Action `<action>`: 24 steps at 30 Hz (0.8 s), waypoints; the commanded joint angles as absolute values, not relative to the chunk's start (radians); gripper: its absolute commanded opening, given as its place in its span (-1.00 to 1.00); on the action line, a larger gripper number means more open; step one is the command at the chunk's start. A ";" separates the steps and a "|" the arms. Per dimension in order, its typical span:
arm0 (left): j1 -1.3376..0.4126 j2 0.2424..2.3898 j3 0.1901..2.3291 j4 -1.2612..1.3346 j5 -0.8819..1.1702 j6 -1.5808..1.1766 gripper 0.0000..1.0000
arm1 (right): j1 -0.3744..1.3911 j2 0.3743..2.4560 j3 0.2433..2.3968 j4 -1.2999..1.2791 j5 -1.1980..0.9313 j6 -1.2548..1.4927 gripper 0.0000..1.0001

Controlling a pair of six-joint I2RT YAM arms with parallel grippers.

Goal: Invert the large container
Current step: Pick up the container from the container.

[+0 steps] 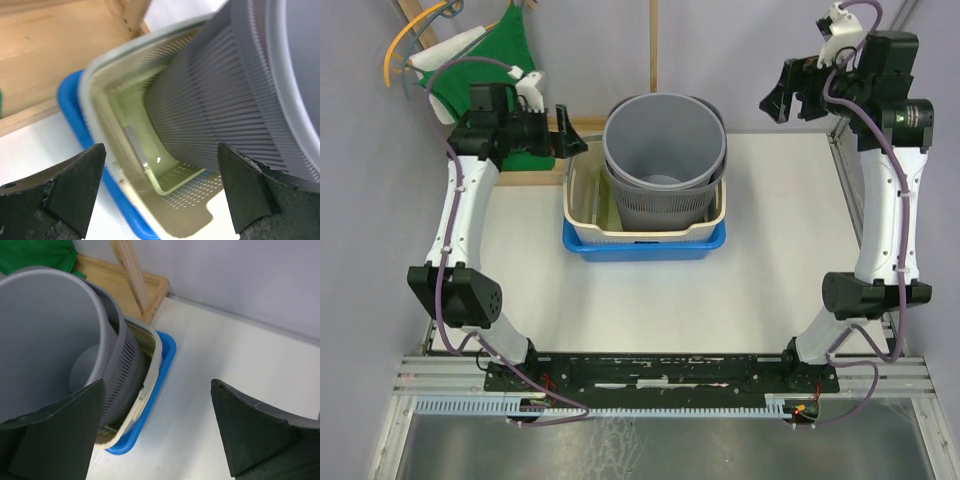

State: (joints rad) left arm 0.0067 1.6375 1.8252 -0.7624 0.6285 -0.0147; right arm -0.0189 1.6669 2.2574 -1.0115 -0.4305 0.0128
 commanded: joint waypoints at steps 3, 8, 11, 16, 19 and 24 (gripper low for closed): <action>-0.119 1.681 1.965 -0.899 0.501 0.043 0.98 | 0.163 1.846 2.503 -1.135 -0.407 -0.107 0.82; -0.126 1.650 1.959 -0.906 0.436 0.067 0.98 | 0.331 1.886 2.498 -1.107 -0.192 -0.226 0.62; -0.127 1.637 1.942 -0.910 0.408 0.076 0.98 | 0.408 1.897 2.502 -1.058 -0.091 -0.275 0.58; -0.126 1.610 1.867 -0.894 0.378 0.085 0.98 | 0.448 1.901 2.453 -0.957 0.012 -0.300 0.17; -0.126 1.591 1.822 -0.880 0.359 0.097 0.98 | 0.467 1.895 2.440 -0.953 0.029 -0.312 0.00; -0.126 1.586 1.798 -0.873 0.334 0.110 0.98 | 0.503 1.879 2.398 -0.932 0.075 -0.347 -0.13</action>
State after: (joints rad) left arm -0.1265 1.6249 1.8050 -0.9035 0.3664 0.0551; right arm 0.4755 1.9247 2.4123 -0.9859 0.0059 -0.3096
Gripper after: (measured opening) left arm 0.991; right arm 0.477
